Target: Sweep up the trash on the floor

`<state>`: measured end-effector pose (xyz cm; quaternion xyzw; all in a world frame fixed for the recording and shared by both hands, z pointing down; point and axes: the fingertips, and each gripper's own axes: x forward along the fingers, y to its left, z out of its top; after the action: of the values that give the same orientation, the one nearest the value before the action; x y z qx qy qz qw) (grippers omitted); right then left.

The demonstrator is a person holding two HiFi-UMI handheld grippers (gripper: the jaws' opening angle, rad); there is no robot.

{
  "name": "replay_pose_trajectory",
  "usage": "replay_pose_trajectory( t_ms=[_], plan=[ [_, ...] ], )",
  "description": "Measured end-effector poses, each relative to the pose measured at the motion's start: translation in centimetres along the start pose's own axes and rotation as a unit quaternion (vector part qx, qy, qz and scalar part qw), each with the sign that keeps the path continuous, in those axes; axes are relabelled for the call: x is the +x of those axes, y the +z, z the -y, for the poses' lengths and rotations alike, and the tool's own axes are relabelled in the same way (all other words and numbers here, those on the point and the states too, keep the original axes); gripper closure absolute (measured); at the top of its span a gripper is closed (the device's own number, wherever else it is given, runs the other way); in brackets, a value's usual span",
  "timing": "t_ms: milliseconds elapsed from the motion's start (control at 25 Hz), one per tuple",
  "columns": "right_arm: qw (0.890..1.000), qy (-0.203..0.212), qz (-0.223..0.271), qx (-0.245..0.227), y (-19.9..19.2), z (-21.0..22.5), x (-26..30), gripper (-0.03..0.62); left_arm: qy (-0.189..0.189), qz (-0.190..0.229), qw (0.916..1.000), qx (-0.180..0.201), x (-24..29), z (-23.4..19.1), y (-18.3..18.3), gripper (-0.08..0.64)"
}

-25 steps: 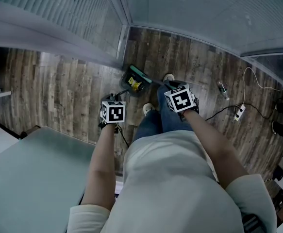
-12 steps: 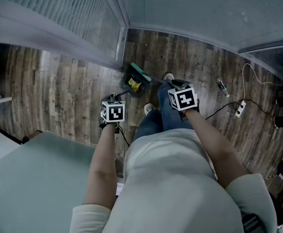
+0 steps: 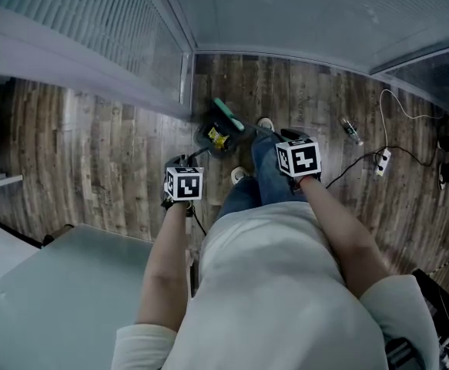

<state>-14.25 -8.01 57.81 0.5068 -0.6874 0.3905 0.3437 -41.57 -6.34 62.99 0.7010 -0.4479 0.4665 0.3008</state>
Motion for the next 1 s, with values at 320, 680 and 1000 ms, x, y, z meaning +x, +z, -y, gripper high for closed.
replay_pose_trajectory(
  t_ms=[320, 680, 1000],
  plan=[
    [0.998, -0.018, 0.014, 0.054, -0.9, 2.4, -1.9, 0.491, -0.017, 0.012, 0.9994, 0.029, -0.1, 1.7, 2.2, 0.468],
    [0.994, -0.049, 0.025, 0.091, -1.9, 6.8, -3.9, 0.491, -0.031, 0.017, 0.9981, 0.05, 0.2, 5.0, 4.6, 0.468],
    [0.993, -0.05, 0.024, 0.102, -2.5, 11.2, -5.9, 0.491, -0.028, 0.02, 0.9977, 0.058, 0.1, 8.5, 6.6, 0.468]
  ],
)
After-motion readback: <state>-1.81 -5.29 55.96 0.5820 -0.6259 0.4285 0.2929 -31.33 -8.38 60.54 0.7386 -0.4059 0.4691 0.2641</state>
